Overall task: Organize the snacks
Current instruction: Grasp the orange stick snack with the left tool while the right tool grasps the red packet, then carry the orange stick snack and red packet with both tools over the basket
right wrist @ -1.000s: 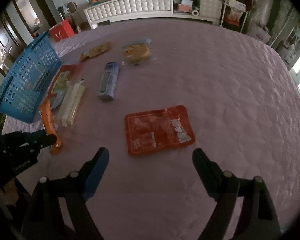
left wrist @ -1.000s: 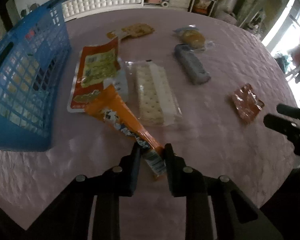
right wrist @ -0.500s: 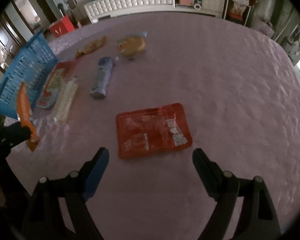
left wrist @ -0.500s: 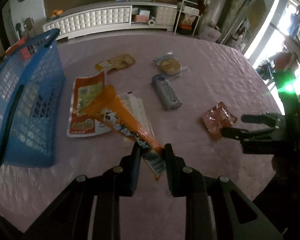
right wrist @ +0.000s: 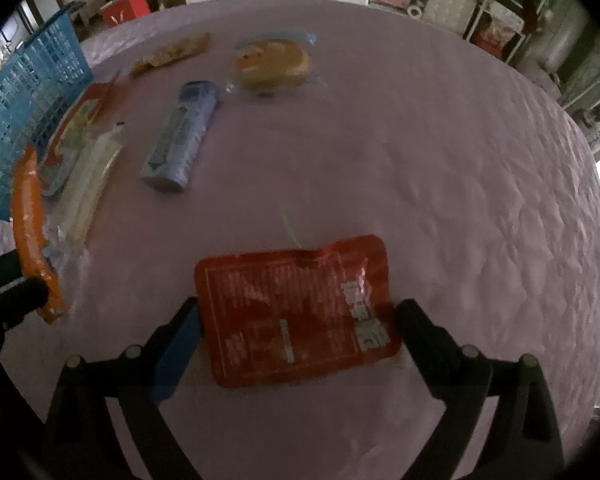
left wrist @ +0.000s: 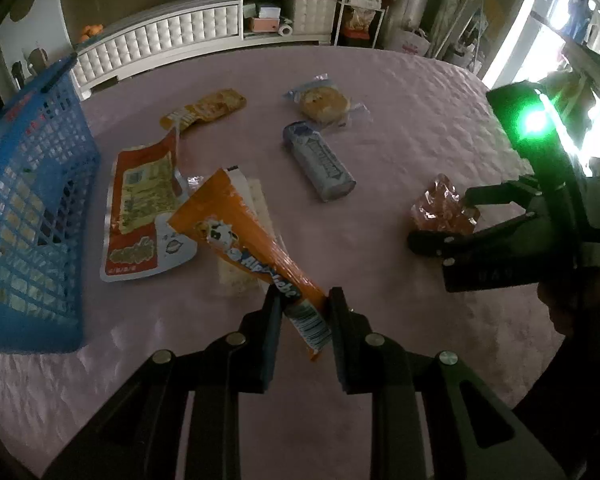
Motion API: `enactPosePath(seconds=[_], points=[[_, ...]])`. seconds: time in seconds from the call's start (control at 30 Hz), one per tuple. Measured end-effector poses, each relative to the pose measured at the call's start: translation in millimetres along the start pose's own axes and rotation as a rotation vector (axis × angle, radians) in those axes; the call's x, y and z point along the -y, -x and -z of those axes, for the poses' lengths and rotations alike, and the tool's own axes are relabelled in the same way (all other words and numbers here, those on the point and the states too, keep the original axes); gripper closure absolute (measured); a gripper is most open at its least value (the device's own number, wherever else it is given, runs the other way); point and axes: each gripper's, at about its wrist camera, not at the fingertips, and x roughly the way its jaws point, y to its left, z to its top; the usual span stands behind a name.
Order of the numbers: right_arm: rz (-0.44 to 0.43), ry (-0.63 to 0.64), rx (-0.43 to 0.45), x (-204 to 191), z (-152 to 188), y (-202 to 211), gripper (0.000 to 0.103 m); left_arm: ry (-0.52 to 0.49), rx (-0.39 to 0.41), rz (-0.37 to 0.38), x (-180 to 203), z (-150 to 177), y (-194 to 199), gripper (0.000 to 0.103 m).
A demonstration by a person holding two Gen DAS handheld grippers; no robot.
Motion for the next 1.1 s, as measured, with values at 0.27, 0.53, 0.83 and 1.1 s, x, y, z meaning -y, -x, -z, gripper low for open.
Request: enactPosePath(seconds=[0.27, 0.53, 0.83, 1.1], points=[[-0.010, 0.054, 0.022, -11.4, 2.9, 7.3, 0.029, 0.013, -0.006, 0.009, -3.9, 2.7, -5.2, 0.082], [-0.028, -0.026, 0.042, 11.6, 8.1, 17.4, 0.081, 0.004, 0.006, 0.014, -2.2, 0.9, -2.3, 0.082], [-0.030, -0.024, 0.114, 2.9, 12.1, 57.6, 0.094, -0.013, 0.074, 0.029, -1.3, -7.3, 36.1, 0.082], [-0.058, 0.050, 0.256, -43.6, -2.8, 133.7, 0.094, -0.036, 0.194, 0.016, -15.6, -15.4, 108.6, 0.082]])
